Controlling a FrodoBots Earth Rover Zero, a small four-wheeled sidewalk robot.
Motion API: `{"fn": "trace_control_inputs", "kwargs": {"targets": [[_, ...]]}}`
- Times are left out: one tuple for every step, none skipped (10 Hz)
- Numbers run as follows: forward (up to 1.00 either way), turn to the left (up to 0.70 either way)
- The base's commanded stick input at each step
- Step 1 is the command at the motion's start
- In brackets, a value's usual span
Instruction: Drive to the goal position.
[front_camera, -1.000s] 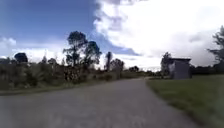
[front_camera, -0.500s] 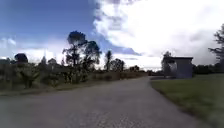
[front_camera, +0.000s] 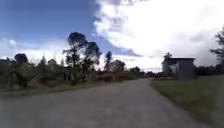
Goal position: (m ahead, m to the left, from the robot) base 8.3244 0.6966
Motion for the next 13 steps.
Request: {"fn": "trace_control_inputs", "kwargs": {"targets": [[0.85,0.0],[0.85,0.0],[0.85,0.0],[0.85,0.0],[0.85,0.0],[0.85,0.0],[0.85,0.0],[0.85,0.0],[0.85,0.0],[0.85,0.0],[0.85,0.0],[0.85,0.0],[0.85,-0.11]]}}
